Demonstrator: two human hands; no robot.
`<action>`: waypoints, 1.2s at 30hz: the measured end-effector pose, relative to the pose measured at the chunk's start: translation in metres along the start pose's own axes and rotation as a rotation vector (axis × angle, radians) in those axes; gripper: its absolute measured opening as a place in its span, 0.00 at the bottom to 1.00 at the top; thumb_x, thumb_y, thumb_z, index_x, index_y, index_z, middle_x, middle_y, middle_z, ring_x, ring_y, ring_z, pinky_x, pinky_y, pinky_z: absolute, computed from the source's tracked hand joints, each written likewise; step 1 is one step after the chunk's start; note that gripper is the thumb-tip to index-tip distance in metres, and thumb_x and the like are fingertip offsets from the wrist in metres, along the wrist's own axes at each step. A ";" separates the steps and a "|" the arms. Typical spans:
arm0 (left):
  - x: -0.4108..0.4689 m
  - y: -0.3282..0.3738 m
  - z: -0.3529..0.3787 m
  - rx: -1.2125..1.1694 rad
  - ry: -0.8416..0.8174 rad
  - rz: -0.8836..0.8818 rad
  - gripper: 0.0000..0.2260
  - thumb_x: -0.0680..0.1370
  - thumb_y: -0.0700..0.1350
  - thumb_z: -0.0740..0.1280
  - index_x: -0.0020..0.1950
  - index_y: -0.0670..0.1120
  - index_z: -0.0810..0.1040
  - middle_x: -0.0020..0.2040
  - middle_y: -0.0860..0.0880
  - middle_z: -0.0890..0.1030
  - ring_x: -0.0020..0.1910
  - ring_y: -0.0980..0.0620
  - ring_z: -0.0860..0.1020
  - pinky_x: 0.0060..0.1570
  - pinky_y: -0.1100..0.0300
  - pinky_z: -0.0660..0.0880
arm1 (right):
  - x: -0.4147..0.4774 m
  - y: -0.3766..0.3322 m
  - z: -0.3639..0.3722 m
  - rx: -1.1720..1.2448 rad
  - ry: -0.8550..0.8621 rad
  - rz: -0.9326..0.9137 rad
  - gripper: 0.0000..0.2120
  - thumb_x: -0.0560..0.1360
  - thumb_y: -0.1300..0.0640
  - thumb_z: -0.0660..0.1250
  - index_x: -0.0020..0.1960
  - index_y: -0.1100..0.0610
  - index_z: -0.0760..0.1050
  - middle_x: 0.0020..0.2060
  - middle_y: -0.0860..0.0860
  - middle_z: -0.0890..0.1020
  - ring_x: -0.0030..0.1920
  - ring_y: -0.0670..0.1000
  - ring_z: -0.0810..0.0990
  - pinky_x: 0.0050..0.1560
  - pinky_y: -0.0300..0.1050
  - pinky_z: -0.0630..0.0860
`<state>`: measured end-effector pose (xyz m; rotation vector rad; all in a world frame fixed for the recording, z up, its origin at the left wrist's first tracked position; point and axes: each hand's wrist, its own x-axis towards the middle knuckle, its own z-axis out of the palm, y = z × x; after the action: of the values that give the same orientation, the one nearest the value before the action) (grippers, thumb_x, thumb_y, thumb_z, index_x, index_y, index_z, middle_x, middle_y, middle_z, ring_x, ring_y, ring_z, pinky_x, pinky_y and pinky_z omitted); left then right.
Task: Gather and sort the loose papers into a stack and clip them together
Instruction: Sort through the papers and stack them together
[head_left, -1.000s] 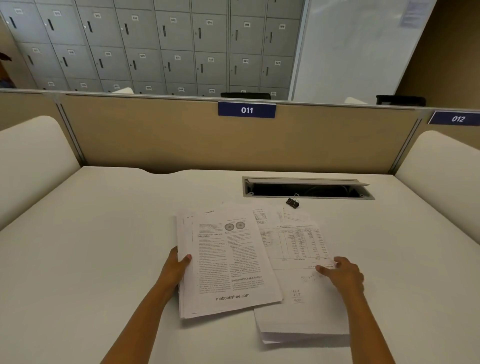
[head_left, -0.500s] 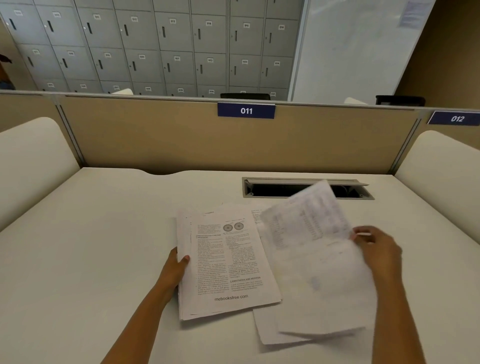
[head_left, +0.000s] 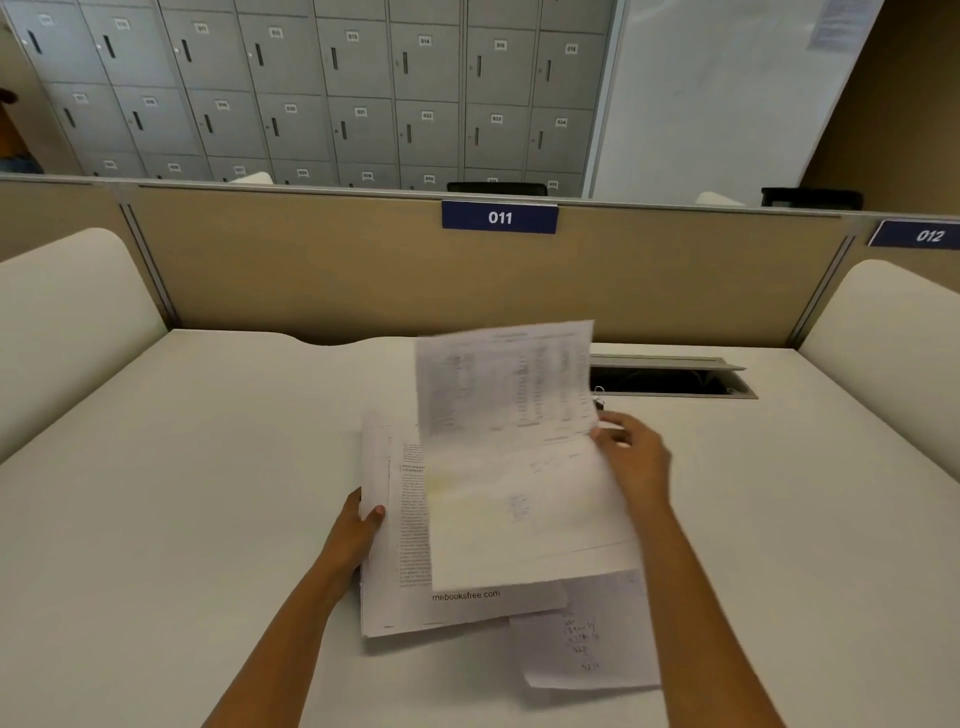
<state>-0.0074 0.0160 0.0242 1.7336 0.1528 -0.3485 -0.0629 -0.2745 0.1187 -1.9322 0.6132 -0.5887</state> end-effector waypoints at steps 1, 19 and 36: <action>-0.001 0.000 0.000 0.003 0.005 0.001 0.22 0.80 0.45 0.57 0.73 0.46 0.58 0.69 0.42 0.69 0.64 0.40 0.71 0.63 0.44 0.69 | -0.003 0.006 0.013 -0.001 -0.029 0.012 0.12 0.74 0.61 0.68 0.57 0.58 0.79 0.49 0.56 0.83 0.46 0.50 0.78 0.49 0.38 0.70; -0.008 0.007 0.006 0.101 0.077 0.017 0.23 0.81 0.52 0.52 0.74 0.46 0.57 0.72 0.43 0.66 0.69 0.40 0.66 0.67 0.42 0.64 | -0.052 0.053 0.093 -0.329 -0.380 0.017 0.20 0.79 0.59 0.59 0.70 0.60 0.65 0.68 0.55 0.71 0.69 0.54 0.68 0.70 0.45 0.65; -0.009 0.017 -0.014 -0.158 -0.059 -0.157 0.19 0.80 0.43 0.59 0.70 0.44 0.65 0.64 0.40 0.74 0.45 0.48 0.78 0.38 0.57 0.74 | -0.046 0.041 0.057 0.140 -0.599 0.378 0.25 0.75 0.52 0.66 0.69 0.58 0.66 0.59 0.52 0.78 0.48 0.47 0.79 0.44 0.37 0.76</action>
<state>-0.0090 0.0274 0.0453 1.5571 0.2678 -0.4894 -0.0678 -0.2233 0.0531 -1.6817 0.5094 0.1829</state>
